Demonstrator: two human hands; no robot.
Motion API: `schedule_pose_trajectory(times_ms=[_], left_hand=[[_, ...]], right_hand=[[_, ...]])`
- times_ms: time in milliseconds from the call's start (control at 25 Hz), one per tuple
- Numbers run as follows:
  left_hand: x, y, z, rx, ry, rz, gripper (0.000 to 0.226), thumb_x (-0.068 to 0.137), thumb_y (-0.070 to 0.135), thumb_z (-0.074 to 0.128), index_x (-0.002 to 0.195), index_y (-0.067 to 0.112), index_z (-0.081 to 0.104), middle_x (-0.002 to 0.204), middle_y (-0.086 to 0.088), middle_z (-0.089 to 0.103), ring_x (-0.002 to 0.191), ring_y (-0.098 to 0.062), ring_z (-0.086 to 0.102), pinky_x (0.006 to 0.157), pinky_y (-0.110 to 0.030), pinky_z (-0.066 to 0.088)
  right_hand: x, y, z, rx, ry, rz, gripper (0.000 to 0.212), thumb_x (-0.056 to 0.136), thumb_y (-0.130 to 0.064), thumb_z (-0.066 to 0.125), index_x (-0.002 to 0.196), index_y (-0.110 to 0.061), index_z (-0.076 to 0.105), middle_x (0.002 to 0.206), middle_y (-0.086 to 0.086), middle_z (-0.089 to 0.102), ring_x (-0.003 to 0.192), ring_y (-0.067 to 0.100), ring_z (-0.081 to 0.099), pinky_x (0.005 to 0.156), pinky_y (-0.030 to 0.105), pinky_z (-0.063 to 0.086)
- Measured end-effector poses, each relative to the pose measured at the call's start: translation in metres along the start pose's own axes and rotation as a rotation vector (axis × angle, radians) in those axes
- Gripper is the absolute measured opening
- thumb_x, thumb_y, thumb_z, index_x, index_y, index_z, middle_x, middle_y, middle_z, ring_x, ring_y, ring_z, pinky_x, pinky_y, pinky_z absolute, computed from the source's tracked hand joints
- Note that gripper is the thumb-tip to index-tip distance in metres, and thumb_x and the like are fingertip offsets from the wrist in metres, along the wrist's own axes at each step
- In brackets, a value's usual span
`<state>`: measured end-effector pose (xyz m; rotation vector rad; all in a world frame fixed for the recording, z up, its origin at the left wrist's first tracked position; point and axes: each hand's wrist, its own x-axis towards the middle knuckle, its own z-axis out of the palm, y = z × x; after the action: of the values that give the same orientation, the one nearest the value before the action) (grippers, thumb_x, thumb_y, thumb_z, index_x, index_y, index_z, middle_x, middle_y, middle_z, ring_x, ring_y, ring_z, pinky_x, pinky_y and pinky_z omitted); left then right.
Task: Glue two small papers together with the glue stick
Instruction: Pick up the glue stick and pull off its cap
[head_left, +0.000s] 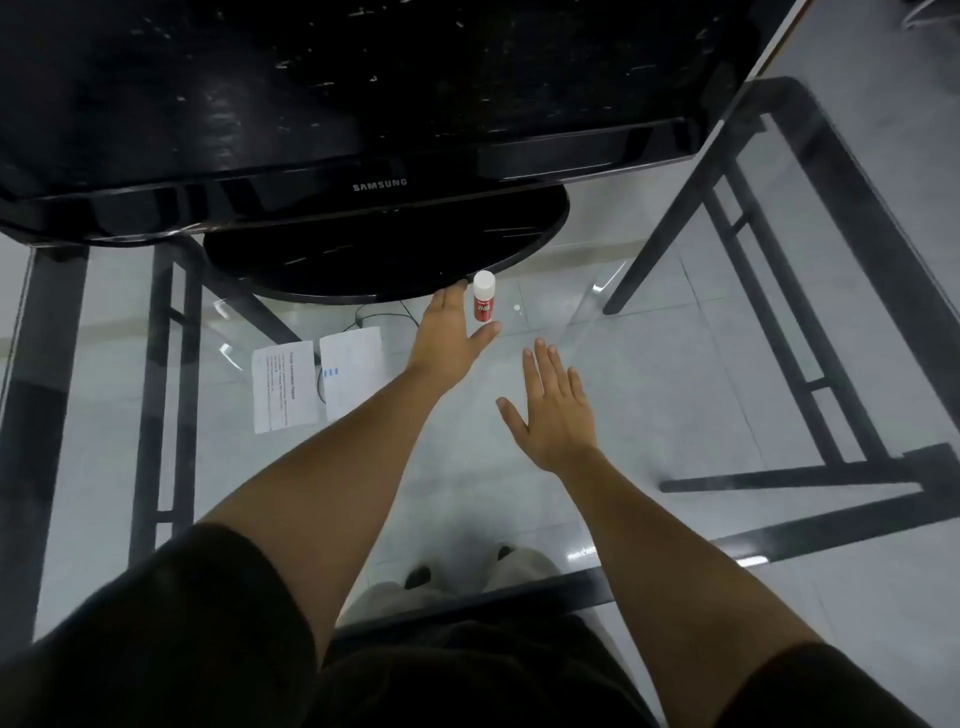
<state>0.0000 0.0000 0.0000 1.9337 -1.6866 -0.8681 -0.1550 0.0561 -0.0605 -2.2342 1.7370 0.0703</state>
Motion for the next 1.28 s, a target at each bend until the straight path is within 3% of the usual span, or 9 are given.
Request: schedule_pose_trajectory(times_ms=[320, 480, 600, 720, 840, 960, 1040, 1200, 1280], left_hand=[[0.018, 0.008, 0.005, -0.101, 0.124, -0.057, 0.036, 0.085, 0.019, 0.065, 0.113, 0.001, 0.049, 0.113, -0.017, 0.06, 0.103, -0.027, 0.057, 0.081, -0.026, 0.041], [0.009, 0.005, 0.001, -0.232, 0.077, -0.072, 0.036, 0.086, 0.019, 0.064, 0.115, 0.002, 0.049, 0.111, -0.011, 0.061, 0.098, -0.02, 0.056, 0.084, -0.024, 0.041], [-0.01, -0.004, -0.007, -0.324, 0.05, -0.061, 0.034, 0.086, 0.022, 0.063, 0.115, 0.006, 0.053, 0.101, 0.001, 0.058, 0.088, -0.012, 0.055, 0.074, -0.013, 0.041], [-0.027, -0.015, -0.015, -0.347, 0.062, -0.065, 0.031, 0.087, 0.023, 0.062, 0.114, 0.008, 0.058, 0.1, 0.0, 0.058, 0.084, -0.012, 0.056, 0.069, -0.012, 0.042], [-0.038, -0.019, -0.022, -0.331, 0.04, -0.034, 0.034, 0.086, 0.021, 0.063, 0.119, 0.011, 0.06, 0.099, -0.005, 0.061, 0.081, -0.016, 0.061, 0.069, -0.013, 0.045], [-0.043, -0.019, -0.027, -0.374, 0.091, -0.057, 0.032, 0.082, 0.02, 0.069, 0.113, 0.011, 0.065, 0.093, -0.004, 0.068, 0.075, -0.014, 0.064, 0.069, -0.012, 0.049], [-0.044, -0.017, -0.03, -0.374, 0.133, -0.042, 0.028, 0.08, 0.02, 0.071, 0.107, 0.011, 0.068, 0.09, -0.004, 0.07, 0.071, -0.011, 0.064, 0.067, -0.01, 0.05], [-0.046, -0.012, -0.032, -0.298, 0.149, 0.069, 0.027, 0.082, 0.02, 0.068, 0.108, 0.011, 0.067, 0.089, -0.007, 0.067, 0.077, -0.022, 0.064, 0.075, -0.034, 0.055], [-0.045, -0.012, -0.032, -0.251, 0.172, 0.11, 0.029, 0.084, 0.021, 0.067, 0.11, 0.011, 0.066, 0.093, -0.009, 0.067, 0.082, -0.024, 0.063, 0.077, -0.037, 0.054]], right_hand=[[0.003, 0.002, 0.004, -0.05, -0.004, 0.018, 0.079, 0.086, -0.066, 0.001, 0.148, -0.018, -0.003, 0.158, 0.004, -0.005, 0.144, 0.022, -0.008, 0.111, 0.036, -0.008], [0.002, 0.002, 0.003, -0.057, -0.009, 0.005, 0.077, 0.088, -0.065, 0.004, 0.148, -0.017, -0.002, 0.158, 0.005, -0.005, 0.144, 0.022, -0.008, 0.11, 0.035, -0.01], [0.002, 0.003, -0.001, -0.045, -0.036, -0.012, 0.077, 0.089, -0.063, 0.008, 0.149, -0.015, 0.002, 0.158, 0.007, -0.002, 0.145, 0.024, -0.005, 0.111, 0.036, -0.006], [0.009, 0.002, -0.023, 0.166, 0.055, -0.016, 0.065, 0.095, -0.052, 0.028, 0.144, -0.009, 0.025, 0.153, 0.013, 0.024, 0.141, 0.029, 0.02, 0.115, 0.038, 0.012], [0.025, -0.007, -0.055, 0.495, 0.219, 0.023, 0.049, 0.097, -0.037, 0.042, 0.135, -0.005, 0.042, 0.135, 0.014, 0.049, 0.126, 0.026, 0.043, 0.104, 0.032, 0.031], [0.037, -0.021, -0.078, 0.785, 0.168, 0.029, 0.042, 0.096, -0.036, 0.046, 0.125, -0.008, 0.054, 0.122, 0.007, 0.06, 0.111, 0.016, 0.054, 0.087, 0.008, 0.036], [0.042, -0.029, -0.086, 0.834, 0.104, -0.01, 0.038, 0.094, -0.037, 0.051, 0.119, -0.01, 0.06, 0.109, 0.001, 0.064, 0.098, 0.011, 0.058, 0.074, -0.001, 0.037], [0.044, -0.038, -0.091, 0.933, 0.097, -0.011, 0.031, 0.09, -0.032, 0.059, 0.113, -0.011, 0.064, 0.096, -0.003, 0.066, 0.088, 0.006, 0.061, 0.073, 0.003, 0.043], [0.043, -0.04, -0.094, 1.029, 0.091, 0.023, 0.029, 0.088, -0.031, 0.061, 0.11, -0.012, 0.065, 0.096, -0.004, 0.067, 0.089, 0.005, 0.062, 0.075, 0.008, 0.046]])
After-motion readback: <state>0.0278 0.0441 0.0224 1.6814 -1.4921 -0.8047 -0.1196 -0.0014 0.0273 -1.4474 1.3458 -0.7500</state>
